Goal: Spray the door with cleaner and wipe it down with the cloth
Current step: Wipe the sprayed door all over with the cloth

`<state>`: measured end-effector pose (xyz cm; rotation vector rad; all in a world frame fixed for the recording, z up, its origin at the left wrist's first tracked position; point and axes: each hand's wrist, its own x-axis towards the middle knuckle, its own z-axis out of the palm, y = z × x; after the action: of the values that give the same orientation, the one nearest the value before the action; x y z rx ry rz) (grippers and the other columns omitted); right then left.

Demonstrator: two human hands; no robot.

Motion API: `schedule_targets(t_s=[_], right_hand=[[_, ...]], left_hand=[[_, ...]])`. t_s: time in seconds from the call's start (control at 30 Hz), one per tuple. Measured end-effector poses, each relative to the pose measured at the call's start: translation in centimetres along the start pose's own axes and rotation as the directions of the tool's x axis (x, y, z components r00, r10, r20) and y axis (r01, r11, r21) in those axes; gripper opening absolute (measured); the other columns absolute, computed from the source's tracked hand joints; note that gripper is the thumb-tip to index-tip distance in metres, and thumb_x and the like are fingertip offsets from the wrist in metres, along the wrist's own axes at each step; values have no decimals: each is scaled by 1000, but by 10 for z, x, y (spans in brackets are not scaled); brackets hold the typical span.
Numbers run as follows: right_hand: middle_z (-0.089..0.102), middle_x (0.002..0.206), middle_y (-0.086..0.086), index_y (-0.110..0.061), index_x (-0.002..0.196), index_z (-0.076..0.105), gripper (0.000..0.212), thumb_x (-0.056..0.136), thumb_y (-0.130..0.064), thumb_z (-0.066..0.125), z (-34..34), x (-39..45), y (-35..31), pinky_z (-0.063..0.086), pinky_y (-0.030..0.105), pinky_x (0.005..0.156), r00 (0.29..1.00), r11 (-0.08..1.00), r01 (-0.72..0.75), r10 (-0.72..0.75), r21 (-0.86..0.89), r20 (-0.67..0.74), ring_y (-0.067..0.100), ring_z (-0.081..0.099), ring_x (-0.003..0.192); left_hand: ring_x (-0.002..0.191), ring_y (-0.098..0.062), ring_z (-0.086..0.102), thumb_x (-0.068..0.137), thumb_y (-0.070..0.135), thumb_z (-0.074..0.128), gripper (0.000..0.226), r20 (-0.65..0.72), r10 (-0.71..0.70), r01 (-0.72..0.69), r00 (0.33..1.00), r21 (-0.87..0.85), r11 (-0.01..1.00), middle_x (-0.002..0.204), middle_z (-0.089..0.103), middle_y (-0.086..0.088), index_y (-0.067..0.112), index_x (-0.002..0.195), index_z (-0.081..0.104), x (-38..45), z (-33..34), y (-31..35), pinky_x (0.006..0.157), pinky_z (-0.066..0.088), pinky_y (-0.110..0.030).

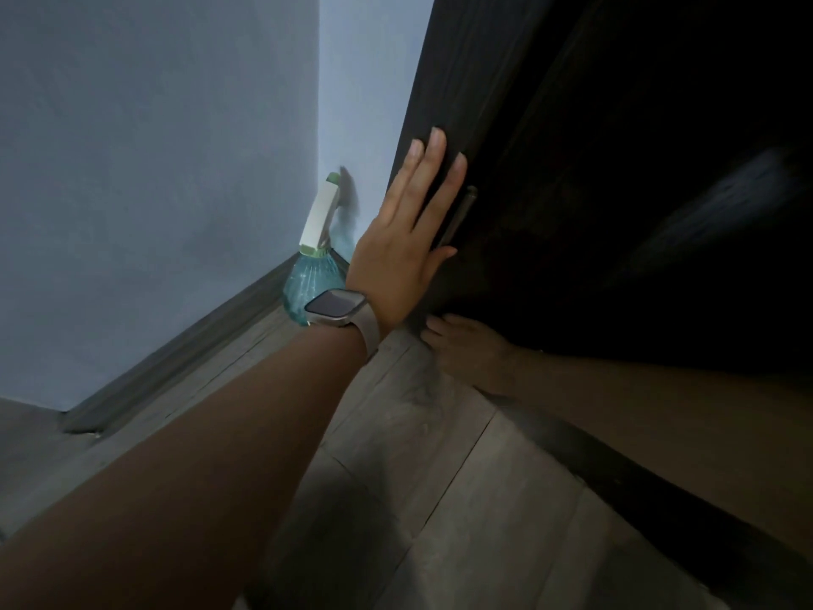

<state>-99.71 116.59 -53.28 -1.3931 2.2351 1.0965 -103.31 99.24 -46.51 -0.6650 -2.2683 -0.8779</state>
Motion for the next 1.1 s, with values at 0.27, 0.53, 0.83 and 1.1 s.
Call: schedule_targets(t_s=[0.27,0.53,0.83,1.1], right_hand=[[35,151,15,-7,127,62,36,92,-14,56,22,-91,-20,23,44,116,969,992,98,-76,-84,236,38,22,143],[63,121,9,-6,125,66,54,72,-15,70,-83,-149,58,47,37,86,865,937,-348,306,-36,-397,30,42,104],[59,126,16,-2,135,55,52,87,-9,35,-143,-226,92,31,38,82,565,800,-579,534,159,-630,30,40,101],[50,115,11,-2,126,64,71,60,-19,85,-97,-233,55,49,39,83,843,932,-359,304,-43,-444,29,41,97]], left_hand=[[148,-31,14,89,0,62,70,6,10,-10,1000,-9,1000,158,19,-19,6,150,29,-1,-11,0,120,7,-20],[147,-34,17,90,10,63,74,-20,-21,21,1000,13,1000,159,15,-19,8,152,22,11,-31,30,118,25,-50],[150,-26,6,92,3,56,75,11,-133,134,991,-89,987,163,4,-11,5,154,15,50,-52,65,118,-2,-15],[149,-28,12,93,10,58,75,145,-194,199,970,-19,980,164,0,-8,8,155,14,53,-72,81,122,17,-43]])
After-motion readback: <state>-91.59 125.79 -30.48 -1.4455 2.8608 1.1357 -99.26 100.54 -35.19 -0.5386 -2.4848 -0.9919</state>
